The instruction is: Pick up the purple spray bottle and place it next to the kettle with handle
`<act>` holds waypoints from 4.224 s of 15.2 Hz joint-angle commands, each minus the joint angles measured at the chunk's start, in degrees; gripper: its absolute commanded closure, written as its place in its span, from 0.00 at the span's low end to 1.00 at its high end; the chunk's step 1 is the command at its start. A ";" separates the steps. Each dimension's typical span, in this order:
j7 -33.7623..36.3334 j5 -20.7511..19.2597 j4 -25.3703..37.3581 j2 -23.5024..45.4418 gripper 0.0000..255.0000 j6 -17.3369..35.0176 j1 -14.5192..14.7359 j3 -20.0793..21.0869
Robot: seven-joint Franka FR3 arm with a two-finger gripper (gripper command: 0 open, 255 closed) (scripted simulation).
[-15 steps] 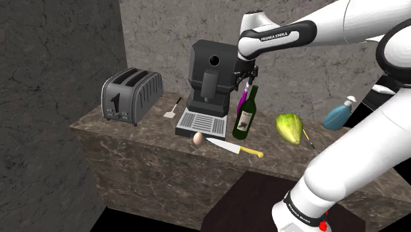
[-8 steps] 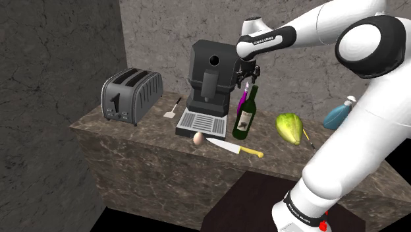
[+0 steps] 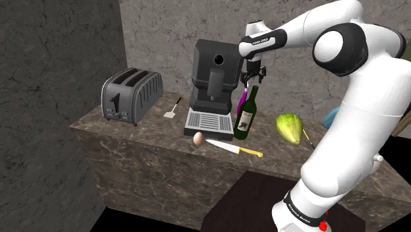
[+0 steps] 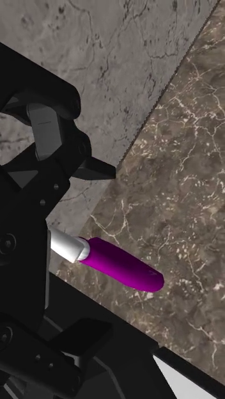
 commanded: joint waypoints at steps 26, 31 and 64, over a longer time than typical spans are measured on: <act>0.31 0.23 -0.68 3.23 1.00 8.91 -0.51 -0.51; -0.63 0.52 1.85 2.25 1.00 5.51 -0.36 -0.52; -7.79 2.85 29.80 4.25 1.00 -19.57 -0.51 -0.59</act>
